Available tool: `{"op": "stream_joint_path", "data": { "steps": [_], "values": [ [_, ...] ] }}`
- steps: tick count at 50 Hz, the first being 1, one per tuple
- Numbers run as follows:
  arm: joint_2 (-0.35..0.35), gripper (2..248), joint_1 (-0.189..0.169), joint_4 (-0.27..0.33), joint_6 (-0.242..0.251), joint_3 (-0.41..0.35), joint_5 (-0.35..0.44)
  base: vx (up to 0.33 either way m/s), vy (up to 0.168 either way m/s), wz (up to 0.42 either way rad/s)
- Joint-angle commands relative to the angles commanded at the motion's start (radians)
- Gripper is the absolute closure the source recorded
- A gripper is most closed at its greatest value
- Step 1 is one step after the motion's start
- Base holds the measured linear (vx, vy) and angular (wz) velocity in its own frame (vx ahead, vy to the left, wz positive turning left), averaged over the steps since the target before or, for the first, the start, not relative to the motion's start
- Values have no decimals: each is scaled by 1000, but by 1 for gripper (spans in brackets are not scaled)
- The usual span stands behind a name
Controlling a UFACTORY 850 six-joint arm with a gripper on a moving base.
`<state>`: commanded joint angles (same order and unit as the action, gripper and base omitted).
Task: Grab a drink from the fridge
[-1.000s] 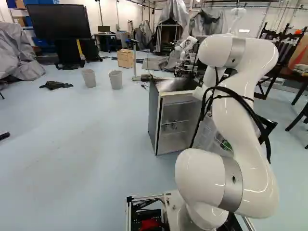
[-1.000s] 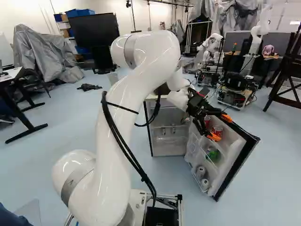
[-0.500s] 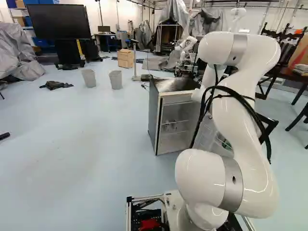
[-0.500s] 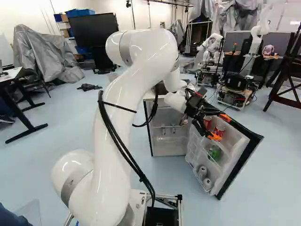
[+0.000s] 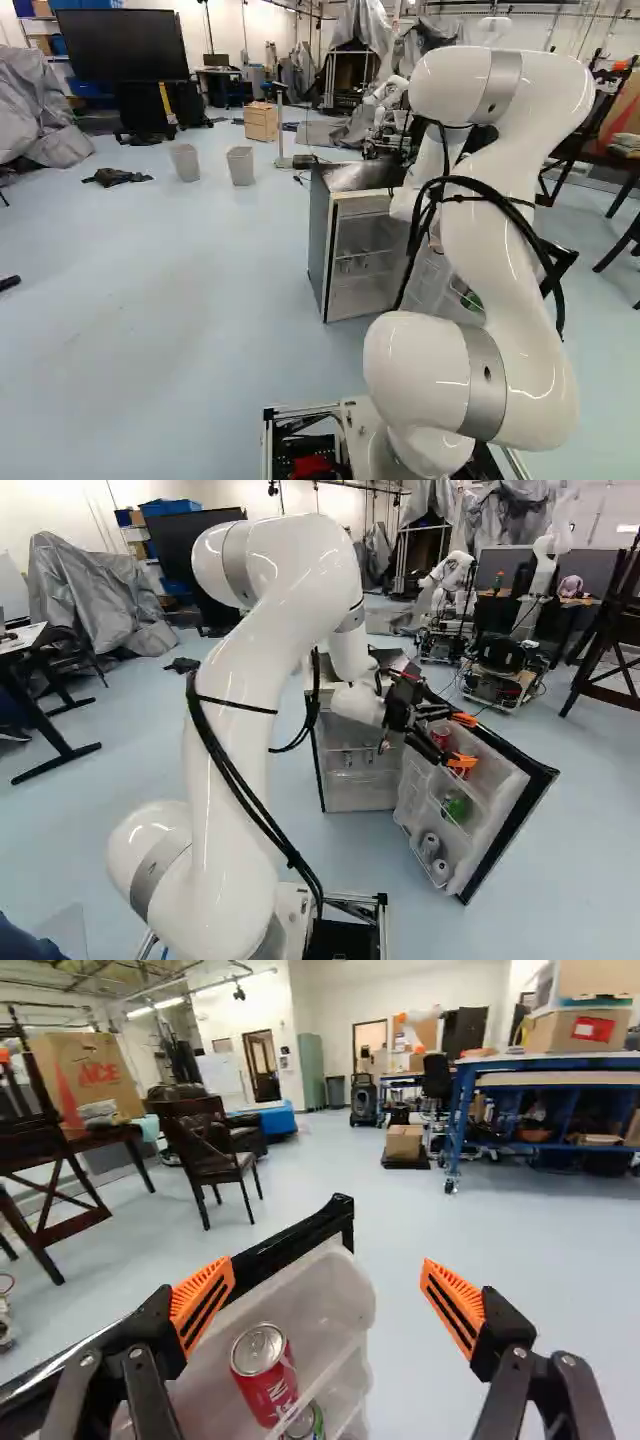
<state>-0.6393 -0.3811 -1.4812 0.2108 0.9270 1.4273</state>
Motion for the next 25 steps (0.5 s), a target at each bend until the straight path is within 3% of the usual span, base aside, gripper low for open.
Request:
{"op": "stream_joint_path", "data": {
  "steps": [25],
  "values": [
    [111,3,31,263,0,-188,0,0,0,0]
  ]
}}
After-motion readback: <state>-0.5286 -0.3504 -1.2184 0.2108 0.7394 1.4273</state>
